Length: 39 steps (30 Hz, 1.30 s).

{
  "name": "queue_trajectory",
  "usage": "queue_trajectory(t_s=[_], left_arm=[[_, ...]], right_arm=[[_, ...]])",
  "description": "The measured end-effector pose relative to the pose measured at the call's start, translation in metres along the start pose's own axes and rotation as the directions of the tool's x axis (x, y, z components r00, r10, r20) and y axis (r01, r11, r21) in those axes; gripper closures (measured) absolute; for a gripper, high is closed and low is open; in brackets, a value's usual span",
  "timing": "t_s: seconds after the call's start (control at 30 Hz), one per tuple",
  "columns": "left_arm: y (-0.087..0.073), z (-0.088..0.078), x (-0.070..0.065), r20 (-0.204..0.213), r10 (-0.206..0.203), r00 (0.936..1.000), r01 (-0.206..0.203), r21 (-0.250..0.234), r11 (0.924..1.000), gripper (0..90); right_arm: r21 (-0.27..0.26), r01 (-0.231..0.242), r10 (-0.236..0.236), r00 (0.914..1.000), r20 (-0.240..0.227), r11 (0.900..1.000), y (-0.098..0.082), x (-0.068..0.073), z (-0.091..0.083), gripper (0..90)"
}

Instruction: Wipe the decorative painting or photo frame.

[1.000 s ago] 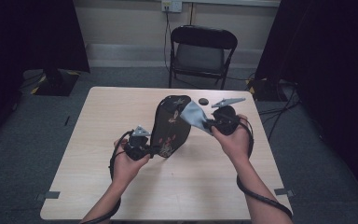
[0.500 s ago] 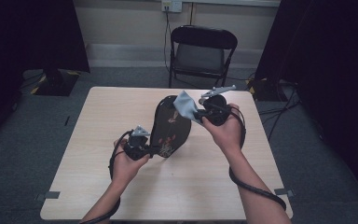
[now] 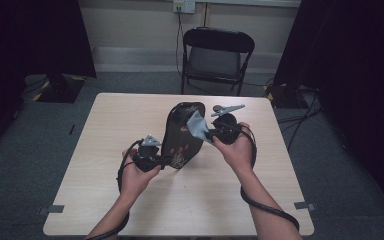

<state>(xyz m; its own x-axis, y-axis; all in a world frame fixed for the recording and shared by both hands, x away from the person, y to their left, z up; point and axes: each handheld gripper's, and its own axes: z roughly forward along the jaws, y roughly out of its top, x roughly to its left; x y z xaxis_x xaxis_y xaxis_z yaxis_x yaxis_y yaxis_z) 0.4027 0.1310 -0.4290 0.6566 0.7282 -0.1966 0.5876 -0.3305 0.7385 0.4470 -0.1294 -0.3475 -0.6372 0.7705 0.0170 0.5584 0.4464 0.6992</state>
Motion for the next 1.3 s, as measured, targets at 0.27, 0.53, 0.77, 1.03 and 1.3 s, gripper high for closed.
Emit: queue_trajectory(t_s=[0.27,0.53,0.77,1.03,1.3], left_arm=[[0.000,0.000,0.000,0.001,0.001,1.0000,-0.001,-0.002,1.0000,78.4],[-0.001,0.000,-0.001,-0.002,0.002,1.0000,-0.002,-0.005,1.0000,78.4],[-0.002,0.000,-0.002,-0.003,0.006,1.0000,-0.006,-0.006,1.0000,78.4],[-0.002,-0.001,-0.002,-0.003,0.005,1.0000,-0.005,-0.004,1.0000,78.3],[-0.003,-0.001,-0.002,-0.005,0.002,1.0000,-0.002,-0.010,0.9999,78.3]], right_arm=[[0.040,-0.015,0.015,0.9999,-0.007,0.999,-0.019,0.001,0.019,82.5],[0.079,-0.019,0.020,0.9997,-0.012,0.997,-0.040,0.004,0.037,82.5],[0.127,-0.031,0.035,0.9991,-0.024,0.991,-0.062,0.008,0.056,82.5],[0.184,-0.035,0.041,0.9987,-0.029,0.982,-0.083,0.009,0.073,82.5],[0.192,-0.028,0.034,0.9989,-0.031,0.981,-0.090,0.008,0.069,82.5]])
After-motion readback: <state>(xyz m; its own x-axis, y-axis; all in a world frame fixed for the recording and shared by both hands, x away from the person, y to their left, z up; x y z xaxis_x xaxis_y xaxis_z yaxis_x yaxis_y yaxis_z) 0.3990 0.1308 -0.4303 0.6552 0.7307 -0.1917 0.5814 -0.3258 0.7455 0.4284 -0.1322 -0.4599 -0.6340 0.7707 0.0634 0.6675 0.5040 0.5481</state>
